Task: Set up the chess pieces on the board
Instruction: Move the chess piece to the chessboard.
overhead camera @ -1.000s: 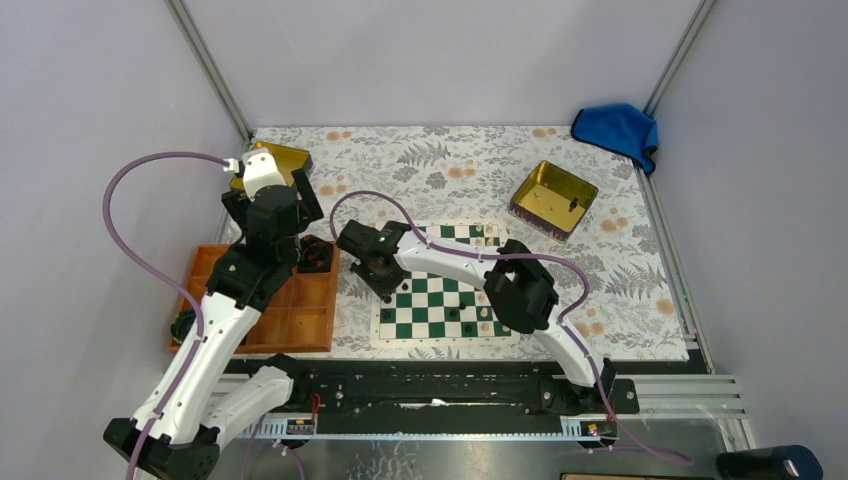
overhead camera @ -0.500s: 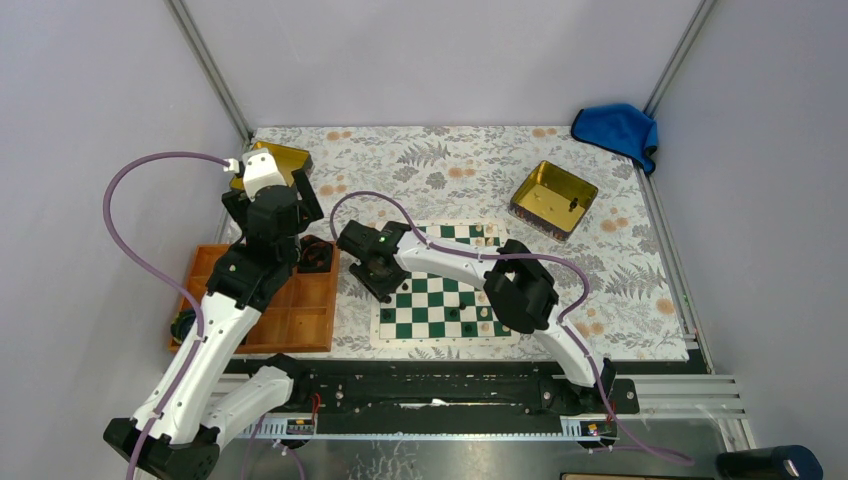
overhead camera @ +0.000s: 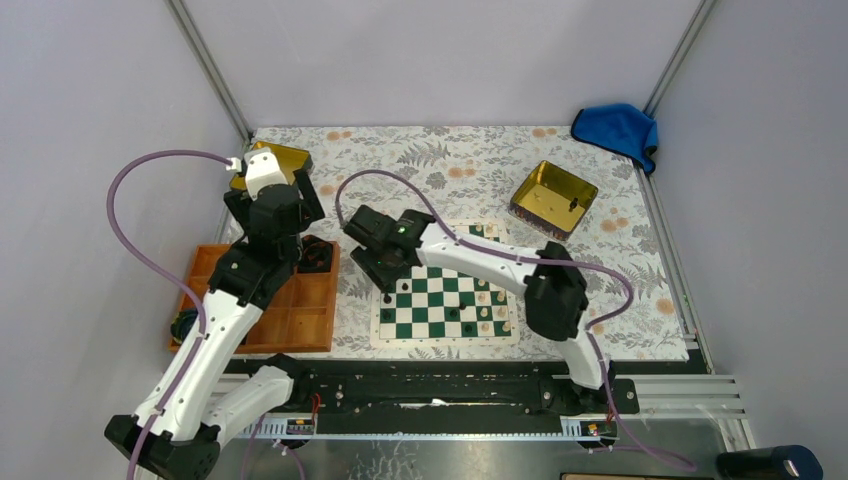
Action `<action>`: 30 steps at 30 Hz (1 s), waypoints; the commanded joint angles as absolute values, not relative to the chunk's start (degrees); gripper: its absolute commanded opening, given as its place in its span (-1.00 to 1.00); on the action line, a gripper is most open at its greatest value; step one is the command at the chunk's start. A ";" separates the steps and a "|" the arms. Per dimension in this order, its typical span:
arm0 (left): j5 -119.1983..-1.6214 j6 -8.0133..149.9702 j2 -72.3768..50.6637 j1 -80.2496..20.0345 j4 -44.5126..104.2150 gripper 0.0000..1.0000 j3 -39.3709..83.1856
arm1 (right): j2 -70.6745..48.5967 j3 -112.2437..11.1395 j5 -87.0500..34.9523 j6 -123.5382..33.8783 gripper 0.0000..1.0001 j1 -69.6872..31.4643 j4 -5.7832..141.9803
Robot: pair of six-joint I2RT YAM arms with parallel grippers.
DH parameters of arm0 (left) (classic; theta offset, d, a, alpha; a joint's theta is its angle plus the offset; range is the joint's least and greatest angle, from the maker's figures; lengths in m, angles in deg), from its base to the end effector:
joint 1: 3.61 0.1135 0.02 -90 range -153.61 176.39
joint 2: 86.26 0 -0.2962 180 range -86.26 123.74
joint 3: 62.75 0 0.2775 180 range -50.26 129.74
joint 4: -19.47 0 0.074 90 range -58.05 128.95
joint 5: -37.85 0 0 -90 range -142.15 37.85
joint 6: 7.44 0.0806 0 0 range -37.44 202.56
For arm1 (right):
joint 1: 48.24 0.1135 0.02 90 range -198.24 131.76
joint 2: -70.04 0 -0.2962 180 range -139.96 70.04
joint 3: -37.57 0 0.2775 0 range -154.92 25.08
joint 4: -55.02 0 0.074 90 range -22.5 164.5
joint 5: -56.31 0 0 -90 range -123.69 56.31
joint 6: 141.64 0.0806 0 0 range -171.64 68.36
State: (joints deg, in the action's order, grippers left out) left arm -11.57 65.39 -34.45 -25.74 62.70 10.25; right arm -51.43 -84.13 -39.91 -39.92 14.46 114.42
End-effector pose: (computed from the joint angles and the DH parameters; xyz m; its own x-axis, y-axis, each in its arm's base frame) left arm 0.2244 -0.0347 0.3959 -0.2517 -0.1397 -0.9577 -0.3629 0.9309 -0.0404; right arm 0.2514 0.4680 0.2349 -0.5599 -0.6445 -0.5207 -0.7600 0.6498 0.0130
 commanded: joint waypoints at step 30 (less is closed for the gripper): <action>-18.71 61.39 -26.24 -26.02 62.60 0.98 8.36 | -25.30 -46.29 -46.13 -26.91 0.16 4.32 102.68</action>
